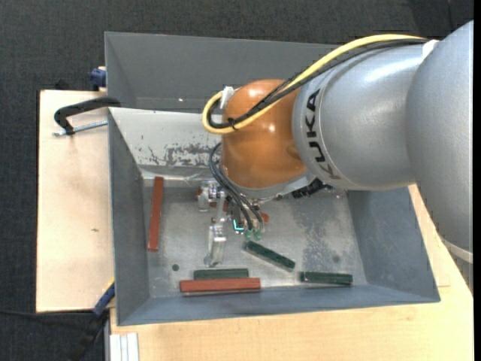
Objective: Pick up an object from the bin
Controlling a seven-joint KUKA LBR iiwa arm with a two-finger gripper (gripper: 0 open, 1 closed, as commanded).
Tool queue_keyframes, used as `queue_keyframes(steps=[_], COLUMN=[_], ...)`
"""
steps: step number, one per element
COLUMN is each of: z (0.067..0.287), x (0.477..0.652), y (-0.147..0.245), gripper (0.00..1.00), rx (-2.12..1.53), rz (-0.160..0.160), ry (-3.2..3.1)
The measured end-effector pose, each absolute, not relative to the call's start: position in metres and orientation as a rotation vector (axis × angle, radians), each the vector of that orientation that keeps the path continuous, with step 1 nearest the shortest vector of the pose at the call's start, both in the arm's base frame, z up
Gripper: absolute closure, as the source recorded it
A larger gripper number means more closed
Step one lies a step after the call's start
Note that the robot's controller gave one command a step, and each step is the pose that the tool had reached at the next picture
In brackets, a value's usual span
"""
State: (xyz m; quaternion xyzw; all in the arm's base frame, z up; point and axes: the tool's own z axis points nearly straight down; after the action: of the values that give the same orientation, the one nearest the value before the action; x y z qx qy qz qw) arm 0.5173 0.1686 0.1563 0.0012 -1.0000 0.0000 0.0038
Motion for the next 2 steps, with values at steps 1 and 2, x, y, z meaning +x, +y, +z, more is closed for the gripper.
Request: queue_keyframes(steps=[1, 2], z=[0.161, 0.141], x=[0.519, 0.51], y=[0.168, 0.151], gripper=[0.0, 0.0], rx=[0.001, 0.3], rz=[-0.002, -0.006], ry=[-3.142, -3.134])
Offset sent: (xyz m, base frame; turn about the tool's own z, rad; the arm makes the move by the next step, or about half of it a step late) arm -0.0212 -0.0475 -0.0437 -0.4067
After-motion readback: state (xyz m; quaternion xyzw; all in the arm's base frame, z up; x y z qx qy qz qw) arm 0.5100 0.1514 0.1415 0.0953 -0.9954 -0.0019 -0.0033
